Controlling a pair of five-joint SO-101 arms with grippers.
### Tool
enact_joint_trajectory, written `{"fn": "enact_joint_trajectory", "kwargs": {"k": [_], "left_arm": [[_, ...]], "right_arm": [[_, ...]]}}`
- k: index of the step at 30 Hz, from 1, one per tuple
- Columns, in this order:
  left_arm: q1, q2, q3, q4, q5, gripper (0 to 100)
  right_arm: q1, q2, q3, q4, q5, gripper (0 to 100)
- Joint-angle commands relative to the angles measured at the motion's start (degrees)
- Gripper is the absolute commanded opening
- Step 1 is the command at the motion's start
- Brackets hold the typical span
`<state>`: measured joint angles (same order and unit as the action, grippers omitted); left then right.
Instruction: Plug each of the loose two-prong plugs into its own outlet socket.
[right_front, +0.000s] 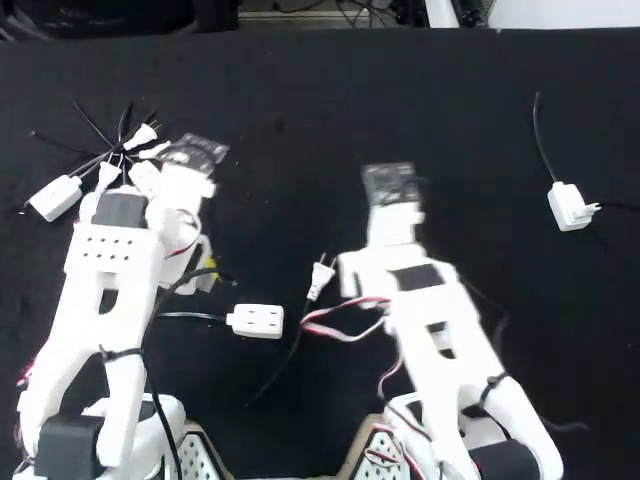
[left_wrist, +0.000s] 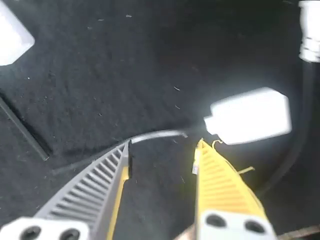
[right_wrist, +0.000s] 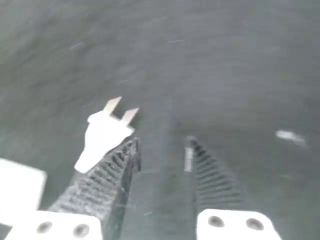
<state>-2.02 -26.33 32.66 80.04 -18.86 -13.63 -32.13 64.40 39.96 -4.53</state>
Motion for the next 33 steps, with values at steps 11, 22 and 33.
{"fn": "enact_joint_trajectory", "kwargs": {"k": [11,22,33], "left_arm": [[-3.4,-1.4,20.3,-29.9,11.0,21],[-3.3,-1.5,23.3,-33.4,11.6,21],[-3.3,-1.5,24.1,-33.2,11.6,21]], "right_arm": [[-12.2,4.8,-0.1,-7.4,-16.4,21.9],[-12.3,25.9,-15.2,-0.1,-21.2,21.8],[-9.8,30.2,-22.7,6.8,-13.5,1.3]]}}
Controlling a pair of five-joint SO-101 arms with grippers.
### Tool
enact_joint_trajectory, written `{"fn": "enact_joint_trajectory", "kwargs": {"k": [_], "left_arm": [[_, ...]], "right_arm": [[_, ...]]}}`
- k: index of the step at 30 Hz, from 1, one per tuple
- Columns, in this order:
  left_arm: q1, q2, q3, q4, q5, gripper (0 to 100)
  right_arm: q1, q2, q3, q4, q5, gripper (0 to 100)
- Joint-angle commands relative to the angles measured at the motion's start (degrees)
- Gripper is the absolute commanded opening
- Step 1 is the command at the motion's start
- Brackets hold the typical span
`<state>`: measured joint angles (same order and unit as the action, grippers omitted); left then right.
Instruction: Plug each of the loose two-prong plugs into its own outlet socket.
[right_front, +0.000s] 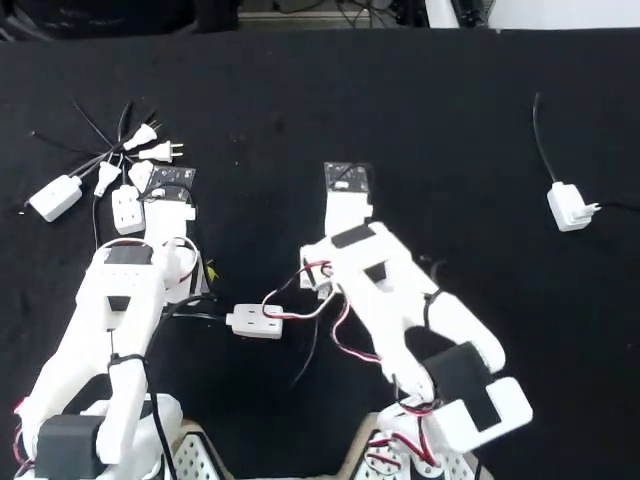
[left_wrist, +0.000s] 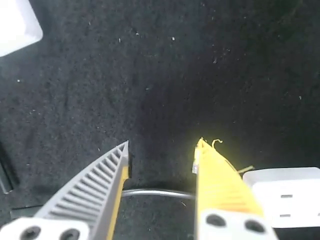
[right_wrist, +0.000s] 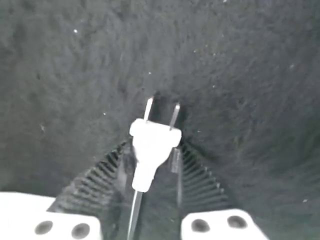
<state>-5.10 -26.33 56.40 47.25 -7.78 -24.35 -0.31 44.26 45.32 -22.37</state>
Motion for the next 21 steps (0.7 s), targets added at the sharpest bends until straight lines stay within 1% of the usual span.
{"fn": "enact_joint_trajectory", "kwargs": {"k": [1,4,5,6,11,16,19,21], "left_arm": [[-0.2,-1.5,0.7,-0.5,0.5,21],[-0.2,-1.5,0.9,-0.5,0.5,21],[-0.2,-1.5,0.9,-0.5,0.5,21],[-0.2,-1.5,0.9,-0.5,0.5,21],[-0.2,-1.5,0.9,-0.5,0.5,21],[-0.2,-1.5,0.9,-0.4,0.5,21],[-0.2,-1.5,0.9,-0.4,0.5,21],[-0.2,-1.5,0.9,-0.4,0.5,21]], "right_arm": [[2.3,-3.4,-2.4,2.1,4.6,1.1],[6.9,-9.4,-2.6,5.1,5.6,1.0],[8.3,-11.4,-2.7,6.0,7.6,1.1],[9.6,-13.2,-2.8,6.6,11.1,1.1],[15.3,-21.4,-3.7,7.5,35.3,1.1],[20.6,-26.9,-10.7,10.9,51.6,1.1],[21.5,-28.7,-14.2,12.0,62.4,1.1],[21.3,-29.5,-15.8,12.0,68.2,1.1]]}}
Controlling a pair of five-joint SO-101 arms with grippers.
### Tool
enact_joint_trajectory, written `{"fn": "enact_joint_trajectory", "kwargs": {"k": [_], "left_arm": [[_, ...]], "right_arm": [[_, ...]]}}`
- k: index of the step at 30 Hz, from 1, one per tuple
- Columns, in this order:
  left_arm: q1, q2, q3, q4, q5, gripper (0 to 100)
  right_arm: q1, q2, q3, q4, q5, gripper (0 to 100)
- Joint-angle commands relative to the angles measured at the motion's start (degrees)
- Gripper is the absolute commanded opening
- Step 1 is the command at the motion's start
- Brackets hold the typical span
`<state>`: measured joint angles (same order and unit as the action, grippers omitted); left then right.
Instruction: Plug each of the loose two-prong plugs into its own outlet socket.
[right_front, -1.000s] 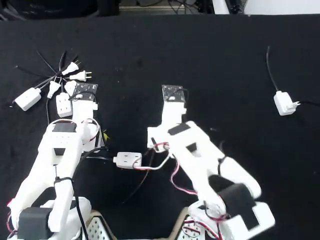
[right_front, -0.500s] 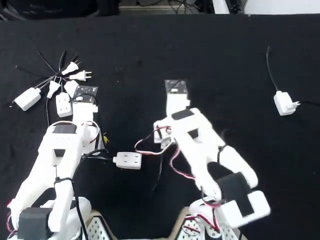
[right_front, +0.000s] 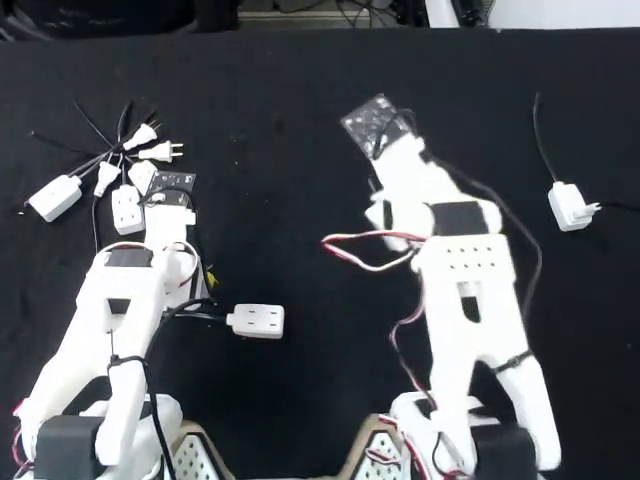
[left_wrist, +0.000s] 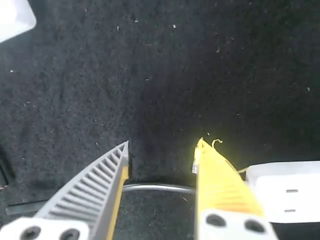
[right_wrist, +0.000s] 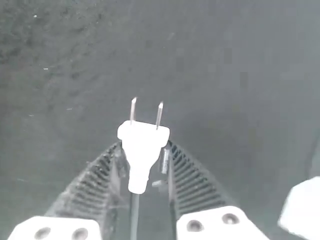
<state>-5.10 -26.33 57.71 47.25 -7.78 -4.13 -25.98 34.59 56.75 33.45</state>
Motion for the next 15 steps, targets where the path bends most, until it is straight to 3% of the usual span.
{"fn": "enact_joint_trajectory", "kwargs": {"k": [1,9,15], "left_arm": [[-0.2,-1.5,-0.4,-0.3,0.5,21],[-0.2,-1.5,-0.4,-0.3,0.5,21],[-0.2,-1.5,-0.4,-0.5,0.5,21]], "right_arm": [[0.9,-3.9,-6.4,0.7,14.5,1.1],[-4.0,-4.1,11.6,1.0,25.9,1.1],[-11.8,-3.6,23.7,1.1,19.1,2.9]]}}
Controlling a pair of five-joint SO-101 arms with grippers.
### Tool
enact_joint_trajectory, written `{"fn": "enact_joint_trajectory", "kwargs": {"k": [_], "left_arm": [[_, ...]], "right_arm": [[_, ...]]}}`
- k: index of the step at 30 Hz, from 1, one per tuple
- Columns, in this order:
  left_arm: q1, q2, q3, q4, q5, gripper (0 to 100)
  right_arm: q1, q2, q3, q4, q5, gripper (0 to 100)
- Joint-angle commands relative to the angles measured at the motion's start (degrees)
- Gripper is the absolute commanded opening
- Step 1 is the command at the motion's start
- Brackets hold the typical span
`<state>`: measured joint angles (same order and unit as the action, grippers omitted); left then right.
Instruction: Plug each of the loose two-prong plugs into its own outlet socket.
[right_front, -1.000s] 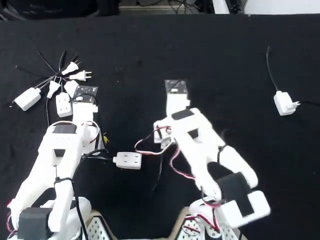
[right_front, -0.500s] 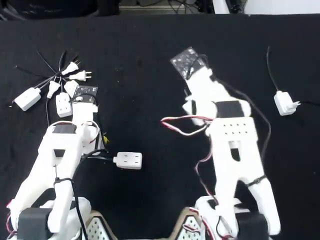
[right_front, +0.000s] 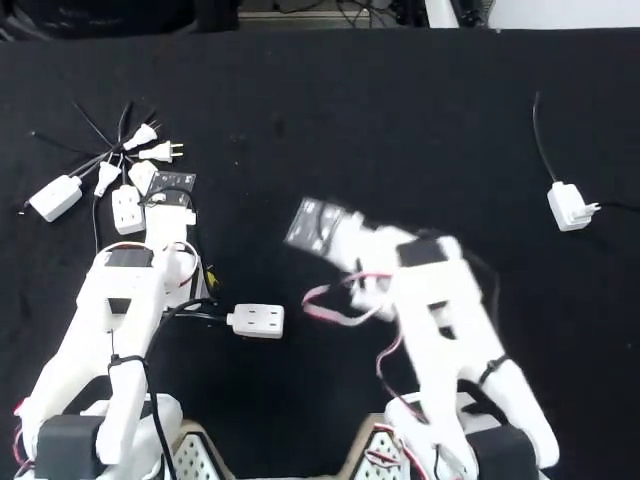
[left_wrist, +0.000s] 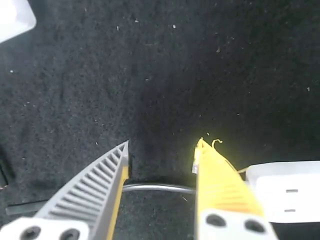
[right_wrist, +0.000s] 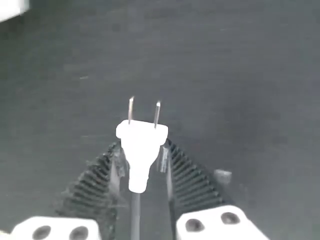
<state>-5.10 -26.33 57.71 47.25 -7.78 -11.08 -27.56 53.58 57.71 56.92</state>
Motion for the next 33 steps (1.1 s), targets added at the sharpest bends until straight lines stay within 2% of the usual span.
{"fn": "enact_joint_trajectory", "kwargs": {"k": [1,5,10,13,16,21,24,27,33], "left_arm": [[-0.2,-1.5,-0.4,-0.5,0.5,21],[-0.2,-1.5,-0.4,-0.4,0.5,21],[-0.3,-1.5,-0.4,-0.3,0.5,21],[-0.2,-1.5,-0.4,-0.3,0.5,21],[-0.2,-1.5,-0.4,-0.3,0.5,21],[-0.7,-1.5,-0.4,-0.3,0.5,21],[-0.7,-1.5,-0.3,-0.2,0.5,21],[-0.6,-1.5,0.1,-0.4,0.5,21],[-0.3,-1.5,0.1,-0.5,0.5,21]], "right_arm": [[-6.0,-2.1,5.8,0.4,-5.2,5.6],[-8.0,-2.5,6.7,0.5,-5.9,16.9],[-7.9,-2.5,1.5,5.6,-6.4,17.6],[-7.9,-2.2,-2.9,8.7,-9.9,17.6],[-7.8,-2.0,-2.6,4.3,-11.9,17.6],[-7.7,-2.0,6.0,-9.2,-11.6,17.6],[-6.5,-2.4,8.8,-12.9,-11.6,17.6],[-4.5,-2.4,7.4,-10.9,-11.6,17.6],[-4.2,-2.5,-0.4,3.1,-11.4,17.6]]}}
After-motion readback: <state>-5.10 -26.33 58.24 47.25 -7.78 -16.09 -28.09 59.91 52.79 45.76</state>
